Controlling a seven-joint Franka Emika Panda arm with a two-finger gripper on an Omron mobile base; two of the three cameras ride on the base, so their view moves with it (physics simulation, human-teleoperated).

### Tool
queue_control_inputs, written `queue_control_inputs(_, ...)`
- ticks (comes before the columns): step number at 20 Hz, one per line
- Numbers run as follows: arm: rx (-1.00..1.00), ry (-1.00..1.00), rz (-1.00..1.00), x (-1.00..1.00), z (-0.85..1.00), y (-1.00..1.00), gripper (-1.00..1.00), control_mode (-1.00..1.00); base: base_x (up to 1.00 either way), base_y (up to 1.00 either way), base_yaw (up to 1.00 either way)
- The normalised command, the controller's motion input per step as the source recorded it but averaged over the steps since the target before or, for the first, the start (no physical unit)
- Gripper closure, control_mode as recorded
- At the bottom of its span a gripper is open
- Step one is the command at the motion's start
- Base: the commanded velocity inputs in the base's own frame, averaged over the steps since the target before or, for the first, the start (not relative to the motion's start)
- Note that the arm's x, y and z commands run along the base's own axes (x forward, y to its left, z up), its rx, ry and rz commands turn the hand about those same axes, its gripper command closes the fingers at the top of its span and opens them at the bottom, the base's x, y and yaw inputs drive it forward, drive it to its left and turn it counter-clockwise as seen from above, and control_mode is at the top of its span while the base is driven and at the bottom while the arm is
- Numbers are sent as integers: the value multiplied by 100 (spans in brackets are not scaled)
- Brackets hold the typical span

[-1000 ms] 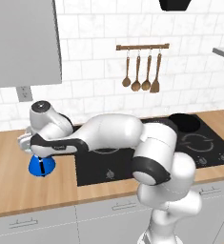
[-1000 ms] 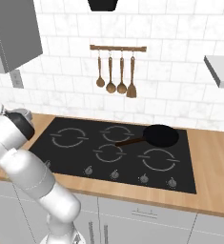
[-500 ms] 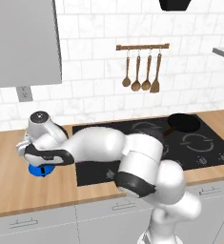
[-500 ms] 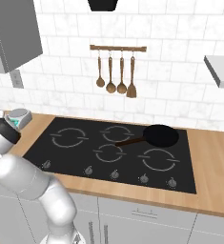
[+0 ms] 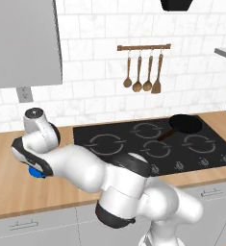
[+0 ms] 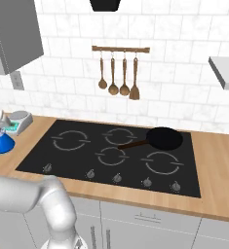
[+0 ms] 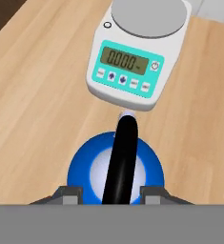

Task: Pick the kettle from the counter and place it on a stove burner. Then turn the burner on.

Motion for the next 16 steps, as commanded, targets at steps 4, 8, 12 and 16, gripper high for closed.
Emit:
queue_control_inputs(4,-4,0,0,-23,-14,-37,100,-100,0,0,0)
queue_control_inputs(8,-7,-12,0,-40,-11,-51,100,-100,0,0,0)
queue_control_inputs(12,-3,-57,0,-57,32,-60,100,-100,0,0,0)
queue_control_inputs(16,-1,-76,0,-44,57,-91,100,-100,0,0,0)
